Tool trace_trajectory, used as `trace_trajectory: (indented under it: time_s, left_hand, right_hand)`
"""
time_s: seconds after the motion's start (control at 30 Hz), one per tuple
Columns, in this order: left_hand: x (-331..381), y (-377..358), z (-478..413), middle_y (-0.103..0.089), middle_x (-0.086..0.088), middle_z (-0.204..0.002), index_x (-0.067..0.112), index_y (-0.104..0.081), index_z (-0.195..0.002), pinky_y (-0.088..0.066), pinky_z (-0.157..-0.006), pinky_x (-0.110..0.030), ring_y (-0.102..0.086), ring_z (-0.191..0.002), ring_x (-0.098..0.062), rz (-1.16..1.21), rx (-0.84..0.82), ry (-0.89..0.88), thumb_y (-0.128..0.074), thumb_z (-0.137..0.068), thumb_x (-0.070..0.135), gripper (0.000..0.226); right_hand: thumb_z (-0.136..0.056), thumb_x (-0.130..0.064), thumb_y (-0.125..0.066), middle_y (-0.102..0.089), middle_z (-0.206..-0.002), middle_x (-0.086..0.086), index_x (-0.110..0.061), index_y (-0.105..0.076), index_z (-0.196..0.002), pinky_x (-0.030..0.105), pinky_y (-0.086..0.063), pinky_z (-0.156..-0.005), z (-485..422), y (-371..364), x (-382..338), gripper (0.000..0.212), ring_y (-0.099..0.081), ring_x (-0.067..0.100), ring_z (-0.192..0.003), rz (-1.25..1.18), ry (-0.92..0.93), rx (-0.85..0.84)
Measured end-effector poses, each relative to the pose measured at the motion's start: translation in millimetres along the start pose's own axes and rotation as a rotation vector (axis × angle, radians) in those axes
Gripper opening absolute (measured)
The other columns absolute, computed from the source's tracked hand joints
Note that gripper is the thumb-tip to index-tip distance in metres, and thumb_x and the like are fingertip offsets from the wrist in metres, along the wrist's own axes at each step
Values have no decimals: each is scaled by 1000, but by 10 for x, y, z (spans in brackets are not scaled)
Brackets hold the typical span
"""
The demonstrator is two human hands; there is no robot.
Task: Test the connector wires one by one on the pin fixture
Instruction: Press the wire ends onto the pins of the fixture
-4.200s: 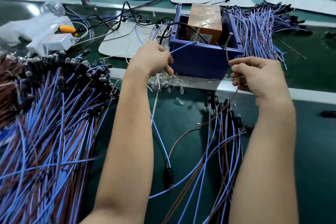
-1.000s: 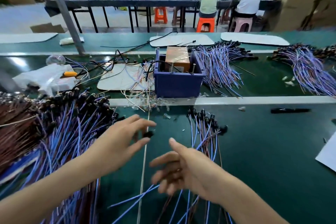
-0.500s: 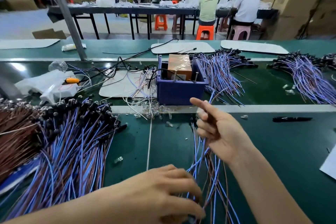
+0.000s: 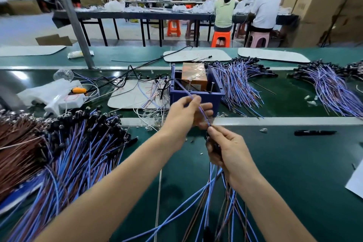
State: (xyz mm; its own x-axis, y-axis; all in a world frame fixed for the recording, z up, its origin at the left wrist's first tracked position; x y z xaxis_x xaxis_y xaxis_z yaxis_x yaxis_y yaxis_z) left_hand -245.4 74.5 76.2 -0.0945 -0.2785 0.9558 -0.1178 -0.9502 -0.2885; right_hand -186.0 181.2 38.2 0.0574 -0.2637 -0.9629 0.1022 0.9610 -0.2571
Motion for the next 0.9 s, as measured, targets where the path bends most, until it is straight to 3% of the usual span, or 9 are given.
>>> trace_trajectory:
  time_s: [0.1, 0.27, 0.37, 0.43, 0.53, 0.63, 0.73, 0.8, 0.9]
  left_hand:
    - [42, -57, -170, -72, 3, -65, 11, -62, -90, -54, -54, -19, -60, -47, -5, 44, 62, -27, -45, -101, 13, 19]
    - [-111, -116, -158, -69, 4, -61, 12, -65, -82, -54, -56, -22, -60, -48, -7, -40, -17, 54, -45, -100, 12, 27]
    - [-168, -131, -131, -68, -5, -71, 9, -66, -87, -56, -70, -34, -66, -60, -15, 11, -100, 95, -47, -99, 11, 22]
    - [-170, -115, -129, -68, -8, -76, 6, -65, -90, -59, -67, -30, -68, -63, -16, 18, -120, 106, -47, -99, 9, 21]
    - [-181, -68, -130, -69, -10, -81, 3, -65, -91, -59, -67, -27, -70, -66, -14, -32, -166, 125, -46, -99, 8, 21]
    - [-216, -4, -91, -68, -17, -94, 4, -66, -96, -55, -84, -34, -66, -84, -23, -179, -255, 153, -47, -99, 10, 20]
    - [-247, 129, -161, -69, -15, -110, 8, -67, -106, -44, -67, -20, -59, -85, -18, -446, -112, 67, -46, -101, 14, 22]
    - [-222, 188, -259, -66, -11, -107, 2, -58, -121, -45, -59, -13, -57, -69, -11, -332, 40, 58, -38, -101, 2, 29]
    - [-203, 236, -451, -55, -3, -87, 3, -52, -128, -45, -60, -30, -43, -65, -17, -241, 178, 73, -38, -99, 1, 33]
  right_hand:
    - [-96, -14, -55, -56, -54, 2, -16, -73, -86, 17, -36, -42, -60, -16, 84, 21, -45, 8, -42, 72, -78, 26]
    - [-94, -29, -54, -72, -93, -1, -17, -73, -101, 25, -45, -80, -368, 1, -108, 23, -63, 11, -88, -20, -90, 55]
    - [-91, -24, -62, -69, -76, 2, -12, -75, -96, 17, -46, -61, -484, 14, -253, 18, -61, 10, -66, 5, -18, 76]
    - [-89, -14, -65, -71, -67, -1, -14, -74, -91, 14, -47, -49, -484, 15, -272, 9, -63, 5, -55, 15, 45, 92]
    - [-89, -5, -63, -74, -79, 4, -15, -73, -94, 22, -56, -59, -434, 28, -249, 15, -69, 12, -68, -15, 80, 113]
    - [-88, -1, -62, -73, -79, 9, -11, -72, -84, 30, -58, -69, -379, 57, -192, 15, -67, 22, -71, -1, 91, 157]
    - [-91, 0, -57, -70, -70, 4, -9, -65, -80, 29, -56, -70, -446, 87, -195, 17, -65, 21, -71, -54, 79, 223]
    - [-95, 0, -51, -68, -66, 4, -10, -58, -83, 22, -55, -56, -571, 115, -237, 18, -66, 14, -57, -103, 68, 265]
    - [-96, 1, -48, -66, -73, 9, -16, -53, -87, 18, -43, -38, -797, 140, -213, 20, -54, 8, -39, 4, 36, 363]
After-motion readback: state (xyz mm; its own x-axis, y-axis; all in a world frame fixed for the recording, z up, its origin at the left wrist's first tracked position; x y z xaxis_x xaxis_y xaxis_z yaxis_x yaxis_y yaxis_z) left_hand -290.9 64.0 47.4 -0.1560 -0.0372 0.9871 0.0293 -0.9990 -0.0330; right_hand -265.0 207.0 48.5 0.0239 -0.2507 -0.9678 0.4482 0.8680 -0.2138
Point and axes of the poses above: each hand's wrist, its own z-axis away from the middle knuckle, its own y-axis out of the back of the hand, x = y × z, the point moved 1 cm from there along -z, towards the middle knuckle
